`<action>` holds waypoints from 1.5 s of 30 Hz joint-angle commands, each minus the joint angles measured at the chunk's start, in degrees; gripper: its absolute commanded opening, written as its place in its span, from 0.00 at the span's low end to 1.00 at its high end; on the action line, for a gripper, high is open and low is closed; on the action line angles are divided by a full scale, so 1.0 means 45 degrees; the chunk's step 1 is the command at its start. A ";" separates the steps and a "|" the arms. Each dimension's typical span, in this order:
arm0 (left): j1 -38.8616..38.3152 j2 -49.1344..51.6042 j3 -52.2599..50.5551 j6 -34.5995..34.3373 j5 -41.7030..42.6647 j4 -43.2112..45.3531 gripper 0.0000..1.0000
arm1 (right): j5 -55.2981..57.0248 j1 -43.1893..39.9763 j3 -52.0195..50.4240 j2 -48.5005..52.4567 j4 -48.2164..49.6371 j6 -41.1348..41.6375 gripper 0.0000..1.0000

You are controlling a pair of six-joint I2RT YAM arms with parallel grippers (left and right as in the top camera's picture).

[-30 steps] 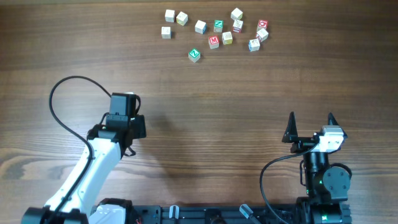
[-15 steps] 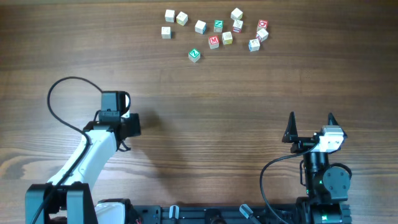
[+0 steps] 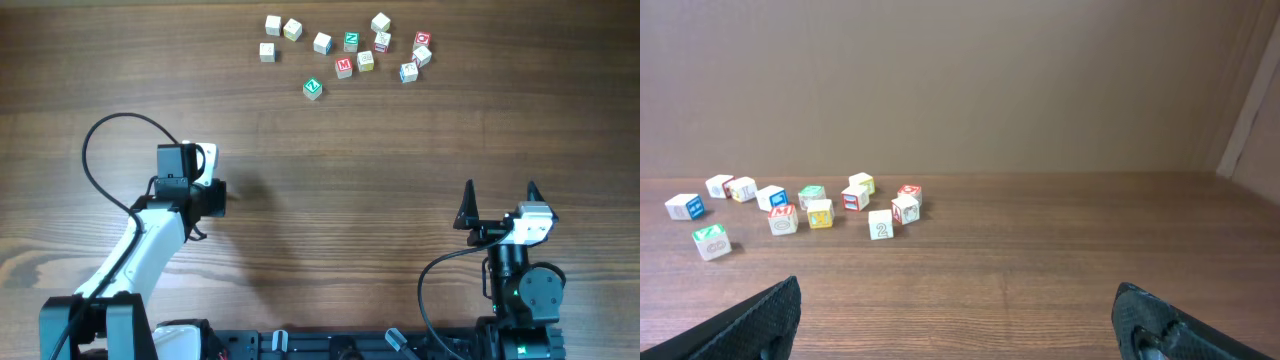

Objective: Form a horizontal line
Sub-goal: 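Carry the A block with the left gripper toward the table center, then lower the A block onto the table and open the left gripper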

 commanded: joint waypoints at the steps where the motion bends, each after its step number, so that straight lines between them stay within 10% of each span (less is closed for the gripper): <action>1: 0.0335 0.0131 -0.0092 0.0102 0.0287 0.0015 0.22 | -0.0204 0.0078 -0.0015 -0.0068 0.0058 -0.0165 1.00; 27: 0.0826 0.1438 -0.0073 -0.0423 0.1632 0.1919 0.52 | -0.0204 0.0078 -0.0015 -0.0068 0.0058 -0.0170 1.00; 45: 0.0826 0.1438 -0.0063 0.0597 0.1336 0.1875 0.39 | -0.0204 0.0078 -0.0015 -0.0068 0.0058 -0.0170 1.00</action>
